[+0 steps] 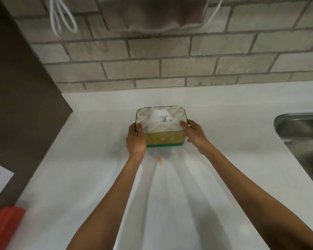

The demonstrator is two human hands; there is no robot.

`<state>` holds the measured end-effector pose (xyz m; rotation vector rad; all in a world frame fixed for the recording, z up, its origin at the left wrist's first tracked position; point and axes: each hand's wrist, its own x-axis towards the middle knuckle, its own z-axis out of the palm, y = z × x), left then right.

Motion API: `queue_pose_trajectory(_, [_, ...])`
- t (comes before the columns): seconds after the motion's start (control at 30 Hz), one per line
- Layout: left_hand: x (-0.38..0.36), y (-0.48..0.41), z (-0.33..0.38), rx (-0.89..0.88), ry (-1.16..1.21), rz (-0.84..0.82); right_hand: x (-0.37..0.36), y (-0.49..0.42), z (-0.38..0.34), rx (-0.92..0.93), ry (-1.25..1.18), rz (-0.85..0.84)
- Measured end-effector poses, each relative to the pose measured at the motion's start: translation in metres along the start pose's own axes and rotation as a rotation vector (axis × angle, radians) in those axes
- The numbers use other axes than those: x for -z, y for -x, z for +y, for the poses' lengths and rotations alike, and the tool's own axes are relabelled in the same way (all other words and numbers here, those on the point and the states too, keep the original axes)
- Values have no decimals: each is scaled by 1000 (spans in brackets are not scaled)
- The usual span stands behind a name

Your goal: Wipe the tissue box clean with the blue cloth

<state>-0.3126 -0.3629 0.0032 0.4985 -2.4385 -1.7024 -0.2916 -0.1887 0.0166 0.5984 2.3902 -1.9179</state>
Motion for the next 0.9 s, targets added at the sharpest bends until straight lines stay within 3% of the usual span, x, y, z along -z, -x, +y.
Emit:
queue_pose_trajectory(0.43, [-33,-79,24,-37,-31,-4,-18,-85,-28,-37,39,2])
queue_pose_trajectory(0.9, [-36,-85,27,28,-84,-74,-23,-93,-30,-95,76,33])
